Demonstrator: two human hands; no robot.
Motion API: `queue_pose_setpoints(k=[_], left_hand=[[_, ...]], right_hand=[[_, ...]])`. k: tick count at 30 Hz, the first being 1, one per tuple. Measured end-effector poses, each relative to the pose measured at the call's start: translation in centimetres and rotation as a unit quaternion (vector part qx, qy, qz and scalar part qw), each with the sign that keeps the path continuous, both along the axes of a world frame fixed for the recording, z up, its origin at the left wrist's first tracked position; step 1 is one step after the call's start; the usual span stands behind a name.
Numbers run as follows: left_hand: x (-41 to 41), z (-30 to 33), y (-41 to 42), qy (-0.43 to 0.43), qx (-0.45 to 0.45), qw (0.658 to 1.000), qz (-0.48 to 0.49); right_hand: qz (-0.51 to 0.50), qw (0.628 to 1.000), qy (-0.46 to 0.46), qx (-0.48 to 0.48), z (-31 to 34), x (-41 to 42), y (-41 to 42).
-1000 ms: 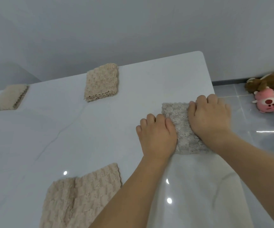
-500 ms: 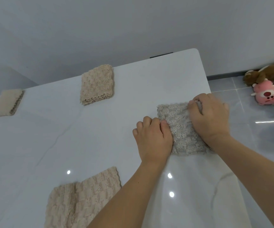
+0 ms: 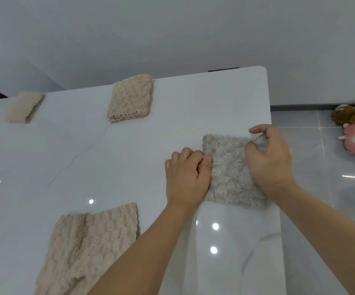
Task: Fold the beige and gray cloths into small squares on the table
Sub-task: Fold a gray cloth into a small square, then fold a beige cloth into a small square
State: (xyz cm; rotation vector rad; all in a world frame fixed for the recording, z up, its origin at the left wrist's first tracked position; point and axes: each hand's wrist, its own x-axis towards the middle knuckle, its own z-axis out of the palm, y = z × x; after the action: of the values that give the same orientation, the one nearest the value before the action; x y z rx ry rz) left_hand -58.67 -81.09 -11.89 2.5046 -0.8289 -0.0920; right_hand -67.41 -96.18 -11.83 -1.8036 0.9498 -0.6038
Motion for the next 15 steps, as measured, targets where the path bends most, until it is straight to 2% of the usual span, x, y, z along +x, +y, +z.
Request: queue_pose_setpoints(k=[2, 6, 9, 15], left_hand=[[-0.2, 0.0, 0.1, 0.001, 0.002, 1.0, 0.004], [-0.5, 0.5, -0.2, 0.005, 0.005, 1.0, 0.009], [-0.5, 0.4, -0.2, 0.017, 0.0, 1.0, 0.013], [-0.2, 0.1, -0.5, 0.011, 0.005, 1.0, 0.008]], right_hand=[[0.024, 0.999, 0.0, 0.044, 0.1, -0.3, -0.3], [0.058, 0.988, 0.09, -0.113, 0.5, -0.7, -1.7], [0.058, 0.971, 0.128, -0.195, -0.9, -0.7, -2.2], [0.014, 0.958, 0.132, -0.253, -1.9, -0.6, -1.9]])
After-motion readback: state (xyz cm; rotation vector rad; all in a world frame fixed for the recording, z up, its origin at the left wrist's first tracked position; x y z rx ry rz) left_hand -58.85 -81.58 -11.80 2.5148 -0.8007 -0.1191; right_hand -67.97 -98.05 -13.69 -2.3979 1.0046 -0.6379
